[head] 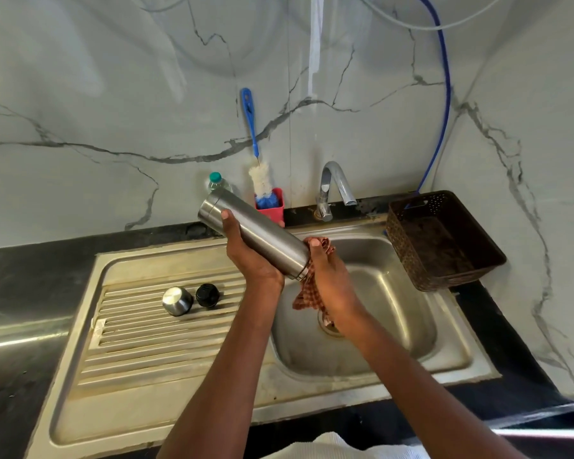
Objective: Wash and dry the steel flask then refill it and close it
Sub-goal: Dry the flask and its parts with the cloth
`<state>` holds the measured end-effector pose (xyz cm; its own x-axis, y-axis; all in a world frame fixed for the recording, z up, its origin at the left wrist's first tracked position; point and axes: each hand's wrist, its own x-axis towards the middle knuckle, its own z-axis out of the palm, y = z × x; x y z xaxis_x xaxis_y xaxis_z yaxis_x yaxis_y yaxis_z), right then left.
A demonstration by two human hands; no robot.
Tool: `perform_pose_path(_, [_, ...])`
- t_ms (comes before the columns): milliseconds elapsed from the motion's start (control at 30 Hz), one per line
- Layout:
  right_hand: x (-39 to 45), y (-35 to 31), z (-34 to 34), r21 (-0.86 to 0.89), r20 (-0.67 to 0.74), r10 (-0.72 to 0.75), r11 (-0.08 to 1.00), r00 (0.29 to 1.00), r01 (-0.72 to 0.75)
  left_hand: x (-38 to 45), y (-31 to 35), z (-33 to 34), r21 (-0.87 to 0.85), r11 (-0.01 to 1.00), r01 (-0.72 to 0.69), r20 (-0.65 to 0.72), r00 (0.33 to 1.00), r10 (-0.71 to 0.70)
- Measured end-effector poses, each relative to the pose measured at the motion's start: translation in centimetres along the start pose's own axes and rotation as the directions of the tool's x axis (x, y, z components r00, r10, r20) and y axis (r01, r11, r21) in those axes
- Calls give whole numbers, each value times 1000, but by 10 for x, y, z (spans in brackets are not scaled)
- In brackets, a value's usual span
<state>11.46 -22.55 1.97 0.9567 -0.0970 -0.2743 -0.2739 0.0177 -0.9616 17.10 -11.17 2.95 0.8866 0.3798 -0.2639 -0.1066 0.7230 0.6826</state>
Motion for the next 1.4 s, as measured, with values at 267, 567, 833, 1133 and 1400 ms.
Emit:
perform_pose_path(267, [-4,4,-3,61,-163,-55,996,985,65,-2,2,-9,115,993,-33,17,999,31])
perform_pose_path(567, [-9,-16,-20,373,419,466,694,779,-616,6,12,-8,154,988,19,143,989,-41])
perform_pose_path(833, [-19,-25,-20,-17,-166,-30,999,986,28,13,13,-31,22,919,393,-92,916,-390])
perform_pose_path(1133, [-10,-32,23,-495,371,-365,700,854,515,-11,12,-25,105,893,439,288,845,-449])
perform_pose_path(1400, [17,-50,24,-278,297,-244,903,923,328,-2,14,-34,244,873,423,240,846,-477])
